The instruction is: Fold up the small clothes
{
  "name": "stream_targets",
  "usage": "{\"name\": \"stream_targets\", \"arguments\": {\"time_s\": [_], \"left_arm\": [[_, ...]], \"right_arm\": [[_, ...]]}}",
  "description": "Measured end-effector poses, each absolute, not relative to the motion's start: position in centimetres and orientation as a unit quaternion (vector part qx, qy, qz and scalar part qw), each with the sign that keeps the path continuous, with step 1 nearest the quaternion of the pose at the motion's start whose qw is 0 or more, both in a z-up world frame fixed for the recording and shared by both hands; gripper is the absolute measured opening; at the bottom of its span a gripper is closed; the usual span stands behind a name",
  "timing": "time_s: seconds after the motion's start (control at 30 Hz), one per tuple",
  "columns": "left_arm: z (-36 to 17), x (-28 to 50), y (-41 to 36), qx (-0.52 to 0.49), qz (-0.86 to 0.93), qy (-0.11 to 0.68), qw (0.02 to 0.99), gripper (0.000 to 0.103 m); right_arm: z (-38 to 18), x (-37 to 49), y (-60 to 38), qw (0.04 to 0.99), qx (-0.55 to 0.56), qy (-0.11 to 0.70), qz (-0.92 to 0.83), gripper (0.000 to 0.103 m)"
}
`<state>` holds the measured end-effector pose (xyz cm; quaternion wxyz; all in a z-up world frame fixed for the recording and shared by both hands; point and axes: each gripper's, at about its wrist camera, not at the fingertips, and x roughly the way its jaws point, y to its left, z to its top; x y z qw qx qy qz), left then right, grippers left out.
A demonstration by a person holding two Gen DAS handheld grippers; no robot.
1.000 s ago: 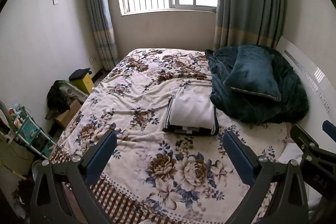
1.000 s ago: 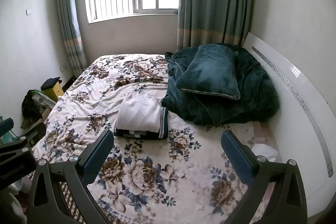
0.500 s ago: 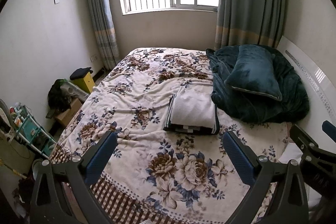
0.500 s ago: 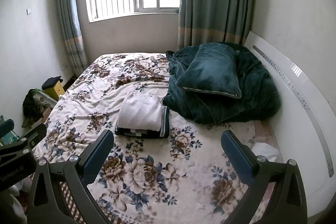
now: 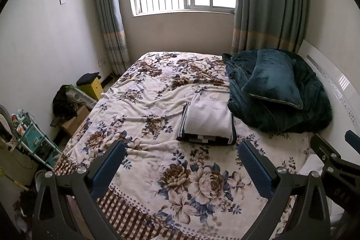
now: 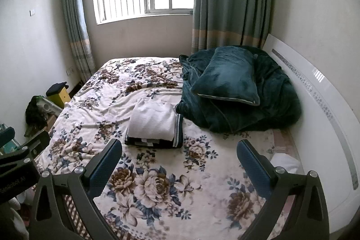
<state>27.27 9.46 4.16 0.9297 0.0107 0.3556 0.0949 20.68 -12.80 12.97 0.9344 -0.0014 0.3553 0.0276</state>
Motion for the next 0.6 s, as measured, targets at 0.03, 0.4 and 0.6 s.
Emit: {"name": "stream_targets", "arguments": {"time_s": [0.03, 0.4, 0.6], "left_arm": [[4.1, 27.1, 9.6, 0.010, 0.096, 0.355, 0.930, 0.103], [4.1, 26.9, 9.6, 0.010, 0.097, 0.356, 0.930, 0.103], [4.3, 26.3, 9.7, 0.013, 0.110, 0.346, 0.932, 0.103]], "right_arm": [[13.0, 20.7, -12.8, 0.934, -0.001, 0.355, 0.028, 0.103], [13.0, 20.7, -12.8, 0.935, -0.001, 0.354, 0.027, 0.103], [13.0, 20.7, -12.8, 0.935, -0.002, 0.354, 0.028, 0.103]]}}
